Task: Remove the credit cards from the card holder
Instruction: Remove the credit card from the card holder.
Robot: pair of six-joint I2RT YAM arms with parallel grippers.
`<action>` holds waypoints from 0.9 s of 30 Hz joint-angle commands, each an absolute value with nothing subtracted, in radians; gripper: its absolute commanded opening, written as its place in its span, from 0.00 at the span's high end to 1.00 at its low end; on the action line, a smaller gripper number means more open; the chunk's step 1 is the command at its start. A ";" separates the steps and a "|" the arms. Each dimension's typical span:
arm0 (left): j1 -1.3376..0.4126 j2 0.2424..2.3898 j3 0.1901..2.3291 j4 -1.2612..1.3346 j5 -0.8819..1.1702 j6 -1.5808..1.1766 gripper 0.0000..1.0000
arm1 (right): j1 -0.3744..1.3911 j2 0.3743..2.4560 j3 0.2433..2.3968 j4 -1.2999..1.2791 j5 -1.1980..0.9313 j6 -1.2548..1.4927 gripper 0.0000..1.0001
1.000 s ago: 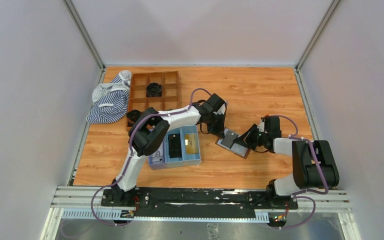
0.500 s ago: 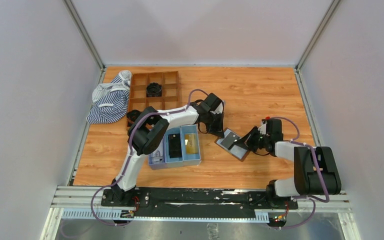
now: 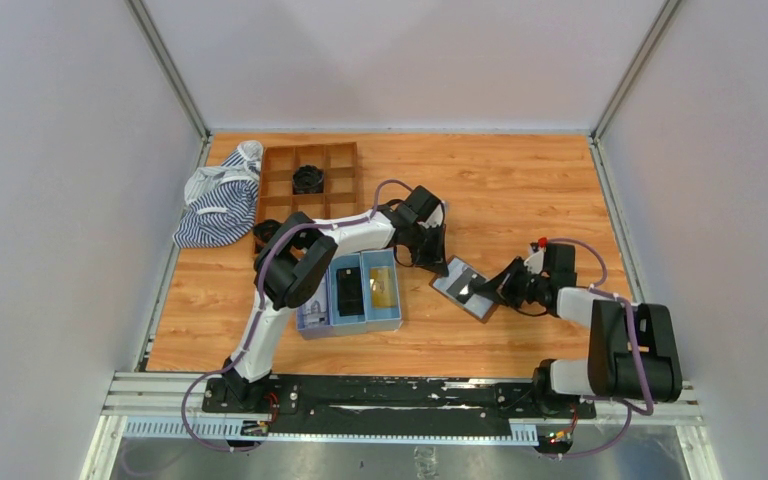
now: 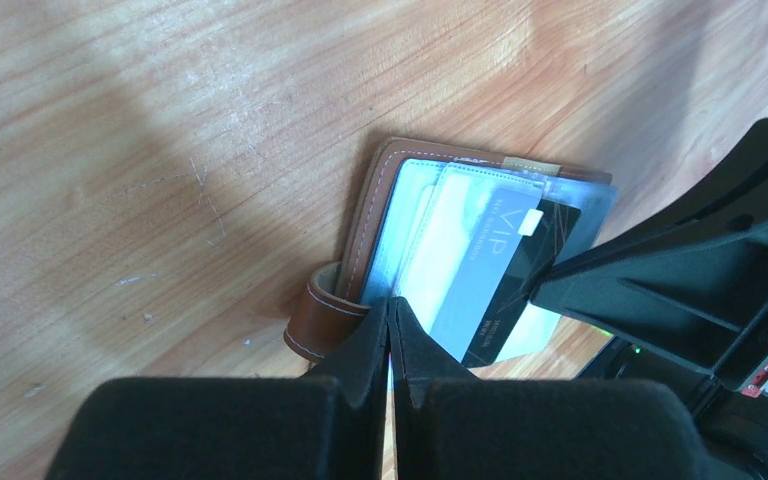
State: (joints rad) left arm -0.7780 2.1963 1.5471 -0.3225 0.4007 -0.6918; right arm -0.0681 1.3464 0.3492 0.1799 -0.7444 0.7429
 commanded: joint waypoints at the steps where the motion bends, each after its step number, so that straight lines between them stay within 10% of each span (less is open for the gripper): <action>1: -0.756 2.263 1.481 -0.442 0.272 -0.652 1.00 | -0.095 1.263 0.306 0.088 -0.755 0.707 1.00; 27: -0.756 2.124 1.504 -0.421 0.323 -0.609 1.00 | -0.139 0.858 0.389 -0.287 -0.724 0.629 1.00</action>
State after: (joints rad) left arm -0.7715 2.1643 1.5246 -0.3393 0.3733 -0.6666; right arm -0.1211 0.8925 0.3420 -0.1890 -0.7326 0.6601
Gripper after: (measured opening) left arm 0.003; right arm 0.006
